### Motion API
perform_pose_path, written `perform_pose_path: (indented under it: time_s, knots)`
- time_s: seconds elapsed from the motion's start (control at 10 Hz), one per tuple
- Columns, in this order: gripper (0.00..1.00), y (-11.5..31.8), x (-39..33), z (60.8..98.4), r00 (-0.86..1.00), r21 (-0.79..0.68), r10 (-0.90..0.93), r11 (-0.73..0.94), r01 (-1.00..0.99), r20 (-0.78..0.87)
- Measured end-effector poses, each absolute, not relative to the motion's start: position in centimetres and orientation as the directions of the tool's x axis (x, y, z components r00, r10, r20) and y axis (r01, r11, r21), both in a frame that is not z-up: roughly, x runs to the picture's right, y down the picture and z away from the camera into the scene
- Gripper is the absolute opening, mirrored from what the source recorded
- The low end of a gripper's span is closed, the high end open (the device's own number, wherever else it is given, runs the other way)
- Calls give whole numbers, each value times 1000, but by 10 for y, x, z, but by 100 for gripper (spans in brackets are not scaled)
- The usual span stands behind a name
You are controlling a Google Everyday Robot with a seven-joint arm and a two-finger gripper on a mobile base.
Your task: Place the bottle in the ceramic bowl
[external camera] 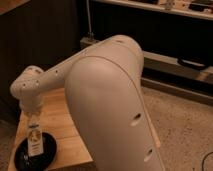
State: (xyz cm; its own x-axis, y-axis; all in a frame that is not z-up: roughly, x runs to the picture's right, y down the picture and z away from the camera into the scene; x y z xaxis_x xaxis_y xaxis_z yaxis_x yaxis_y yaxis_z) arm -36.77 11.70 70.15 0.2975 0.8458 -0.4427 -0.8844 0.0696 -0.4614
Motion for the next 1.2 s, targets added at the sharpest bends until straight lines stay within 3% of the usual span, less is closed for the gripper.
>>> perform_pose_path:
  time_s: [0.4,1.2]
  knots:
    - [76,139,-373,707,349,-481,843,126,-868,-409]
    - [80,143,-375,703,389,-497,836,167,-851,-386]
